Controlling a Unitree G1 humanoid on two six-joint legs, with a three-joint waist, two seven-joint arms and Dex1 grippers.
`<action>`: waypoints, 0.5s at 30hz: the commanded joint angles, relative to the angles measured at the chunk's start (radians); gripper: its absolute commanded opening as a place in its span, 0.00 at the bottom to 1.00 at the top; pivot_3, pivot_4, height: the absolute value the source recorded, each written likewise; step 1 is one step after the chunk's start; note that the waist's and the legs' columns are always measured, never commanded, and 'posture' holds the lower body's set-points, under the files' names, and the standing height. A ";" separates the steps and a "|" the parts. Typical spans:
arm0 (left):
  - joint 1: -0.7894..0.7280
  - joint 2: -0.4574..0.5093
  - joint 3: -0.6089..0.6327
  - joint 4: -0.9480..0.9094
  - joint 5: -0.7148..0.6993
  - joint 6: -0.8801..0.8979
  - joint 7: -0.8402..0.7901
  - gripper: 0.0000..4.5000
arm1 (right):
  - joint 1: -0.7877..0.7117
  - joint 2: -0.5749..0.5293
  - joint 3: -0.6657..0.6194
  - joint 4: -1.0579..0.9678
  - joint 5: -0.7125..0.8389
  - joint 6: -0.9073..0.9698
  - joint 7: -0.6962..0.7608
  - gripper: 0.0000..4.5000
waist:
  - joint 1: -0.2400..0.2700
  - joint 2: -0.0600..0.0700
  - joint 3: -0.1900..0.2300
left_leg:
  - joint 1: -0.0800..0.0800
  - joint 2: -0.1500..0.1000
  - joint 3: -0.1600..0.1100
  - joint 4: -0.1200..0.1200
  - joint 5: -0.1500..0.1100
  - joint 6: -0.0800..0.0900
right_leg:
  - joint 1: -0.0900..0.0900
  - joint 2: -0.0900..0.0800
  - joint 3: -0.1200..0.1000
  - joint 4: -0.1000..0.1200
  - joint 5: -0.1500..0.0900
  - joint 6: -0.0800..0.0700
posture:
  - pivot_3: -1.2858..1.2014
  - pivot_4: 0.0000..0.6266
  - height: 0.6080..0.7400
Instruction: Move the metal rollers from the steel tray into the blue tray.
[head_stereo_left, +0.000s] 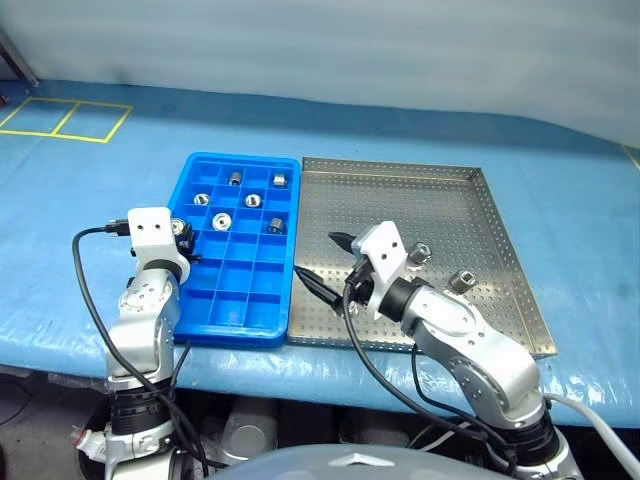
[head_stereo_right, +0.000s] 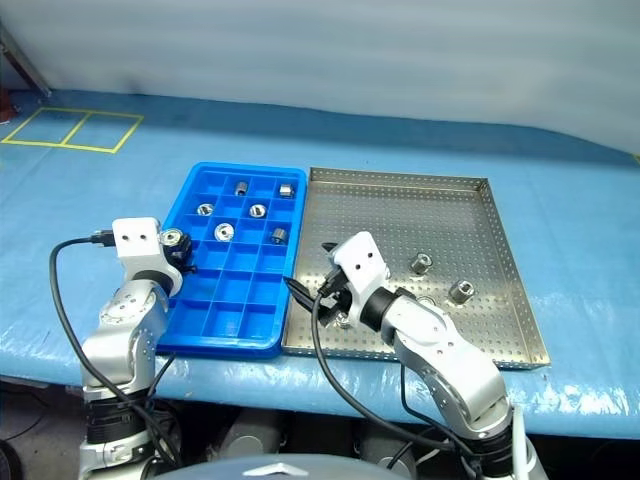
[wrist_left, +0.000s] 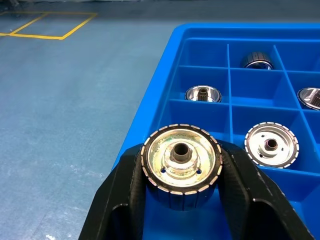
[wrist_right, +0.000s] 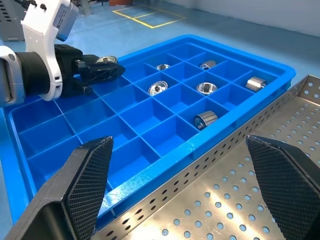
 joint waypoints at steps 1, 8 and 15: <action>-0.007 0.004 -0.004 -0.013 -0.017 0.010 -0.012 0.38 | 0.005 0.008 -0.022 -0.055 0.004 -0.003 -0.009 1.00 | -0.004 0.000 0.000 | 0.000 0.000 0.000 0.000 0.000 0.000 | 0.000 0.000 0.000 0.000 0.000 0.000 | 0.62 0.24 1.00; -0.044 0.017 -0.002 0.003 -0.014 -0.067 -0.008 0.66 | 0.040 0.014 -0.057 -0.089 0.007 0.006 -0.039 1.00 | -0.016 0.000 0.000 | 0.000 0.000 -0.001 0.000 0.000 0.000 | 0.000 0.000 0.000 0.000 0.000 0.000 | 0.61 0.24 1.00; -0.178 0.079 -0.068 0.040 -0.068 -0.163 -0.160 0.99 | 0.153 -0.001 -0.173 -0.186 0.016 0.030 -0.085 1.00 | -0.023 0.000 0.000 | -0.001 0.000 0.000 0.000 0.000 0.000 | 0.000 0.000 0.000 -0.001 0.000 0.000 | 0.57 0.24 1.00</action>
